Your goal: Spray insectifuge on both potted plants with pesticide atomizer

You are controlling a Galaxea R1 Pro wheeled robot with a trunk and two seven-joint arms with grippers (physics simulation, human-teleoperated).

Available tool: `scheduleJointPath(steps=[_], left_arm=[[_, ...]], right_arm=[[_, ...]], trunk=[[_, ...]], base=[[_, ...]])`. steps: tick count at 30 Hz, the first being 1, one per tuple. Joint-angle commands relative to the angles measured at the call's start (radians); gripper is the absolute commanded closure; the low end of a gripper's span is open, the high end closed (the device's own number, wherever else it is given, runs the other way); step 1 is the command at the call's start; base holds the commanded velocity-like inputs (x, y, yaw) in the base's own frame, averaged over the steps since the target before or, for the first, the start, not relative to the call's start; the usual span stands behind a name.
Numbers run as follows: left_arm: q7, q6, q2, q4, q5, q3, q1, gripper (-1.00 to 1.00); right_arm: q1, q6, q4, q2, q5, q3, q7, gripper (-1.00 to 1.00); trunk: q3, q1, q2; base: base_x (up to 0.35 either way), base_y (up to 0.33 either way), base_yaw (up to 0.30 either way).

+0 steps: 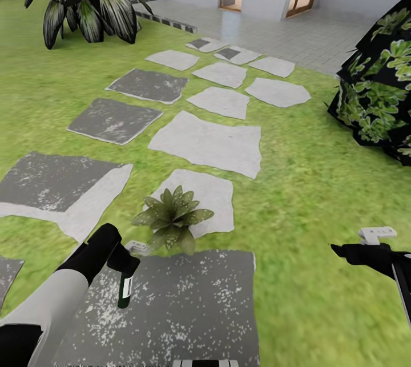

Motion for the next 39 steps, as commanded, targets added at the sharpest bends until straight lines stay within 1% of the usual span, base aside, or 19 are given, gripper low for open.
scheduleJointPath(steps=[1,7,10,25,35,39], left_arm=[[-0.01,0.002,0.001,-0.001,-0.01,-0.004,-0.001,1.0],[-0.01,0.002,0.001,-0.001,-0.01,-0.002,-0.001,1.0],[-0.01,0.002,0.001,-0.001,-0.01,-0.002,-0.001,1.0],[-0.01,0.002,0.0,-0.001,-0.009,0.003,-0.001,1.0],[-0.01,0.002,0.001,-0.001,-0.01,0.005,-0.001,1.0],[-0.01,0.002,0.001,-0.001,-0.01,0.003,-0.001,1.0]], right_arm=[[0.0,0.003,-0.001,0.0,0.01,-0.001,0.01,-1.0],[0.0,0.003,-0.001,0.0,0.01,-0.001,0.01,-1.0],[0.0,0.003,-0.001,0.0,0.01,-0.001,0.01,-1.0],[0.0,0.003,-0.001,0.0,0.01,-0.005,0.01,-1.0],[0.0,0.003,-0.001,0.0,0.01,-0.005,0.01,-1.0],[0.0,0.003,-0.001,0.0,0.01,-0.005,0.01,-1.0]], trunk=[[-0.002,0.0,0.0],[-0.007,0.0,0.0],[-0.009,0.0,0.0],[-0.013,0.0,0.0],[-0.022,0.0,0.0],[-0.026,0.0,0.0]], base=[[0.0,-0.008,0.199],[0.0,-0.013,0.199],[0.036,-0.155,0.182],[0.132,-0.273,0.039],[0.01,-0.288,0.177],[0.0,-0.129,0.19]])
